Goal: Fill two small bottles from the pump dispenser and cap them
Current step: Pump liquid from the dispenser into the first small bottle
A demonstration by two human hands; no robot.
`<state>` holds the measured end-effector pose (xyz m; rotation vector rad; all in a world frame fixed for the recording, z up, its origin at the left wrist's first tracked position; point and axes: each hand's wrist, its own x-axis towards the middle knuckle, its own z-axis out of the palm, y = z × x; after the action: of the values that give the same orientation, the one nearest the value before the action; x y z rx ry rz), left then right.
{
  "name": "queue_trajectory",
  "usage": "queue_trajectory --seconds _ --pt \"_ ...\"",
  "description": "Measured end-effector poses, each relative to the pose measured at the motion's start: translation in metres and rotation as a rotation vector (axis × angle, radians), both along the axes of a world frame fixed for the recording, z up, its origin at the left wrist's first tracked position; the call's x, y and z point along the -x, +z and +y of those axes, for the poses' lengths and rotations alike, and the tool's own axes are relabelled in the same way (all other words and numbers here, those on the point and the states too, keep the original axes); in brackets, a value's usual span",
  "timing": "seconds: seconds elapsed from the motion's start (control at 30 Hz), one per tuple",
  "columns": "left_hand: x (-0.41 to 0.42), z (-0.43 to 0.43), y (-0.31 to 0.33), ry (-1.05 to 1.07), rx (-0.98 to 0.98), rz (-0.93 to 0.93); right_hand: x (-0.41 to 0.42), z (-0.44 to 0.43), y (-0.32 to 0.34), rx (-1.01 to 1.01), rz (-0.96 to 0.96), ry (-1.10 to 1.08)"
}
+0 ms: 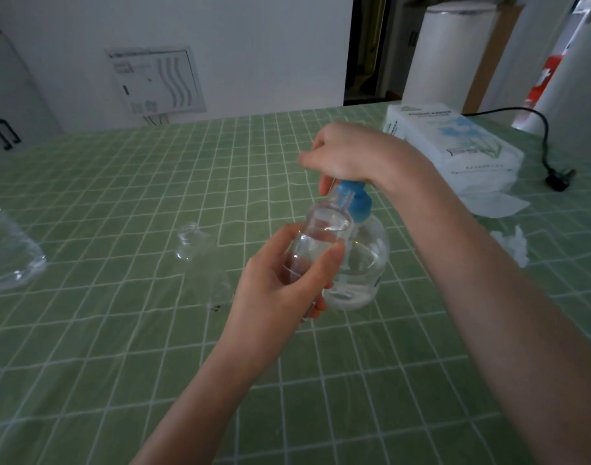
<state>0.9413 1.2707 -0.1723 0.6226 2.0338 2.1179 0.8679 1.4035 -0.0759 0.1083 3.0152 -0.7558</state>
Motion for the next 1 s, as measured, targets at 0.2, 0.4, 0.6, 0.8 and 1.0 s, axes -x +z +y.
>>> queue_trajectory --seconds 0.2,0.4,0.6,0.8,1.0 --pt "0.0004 0.0004 -0.0011 0.006 0.006 0.003 0.0 -0.001 -0.0028 -0.003 -0.009 0.004" --pt "-0.0002 -0.0007 -0.002 0.007 0.027 0.007 0.0001 -0.0012 -0.0089 -0.011 -0.026 -0.018" --pt "0.0001 -0.0001 0.001 0.002 0.013 0.018 0.0013 0.0001 -0.0022 0.005 0.023 -0.021" --pt "0.0001 -0.0004 0.0001 0.0 0.008 0.015 0.0031 -0.0013 -0.0011 0.002 -0.016 -0.015" --pt "-0.0002 0.0001 -0.0025 0.005 0.013 0.011 0.0031 0.0001 -0.01 -0.009 -0.036 -0.014"
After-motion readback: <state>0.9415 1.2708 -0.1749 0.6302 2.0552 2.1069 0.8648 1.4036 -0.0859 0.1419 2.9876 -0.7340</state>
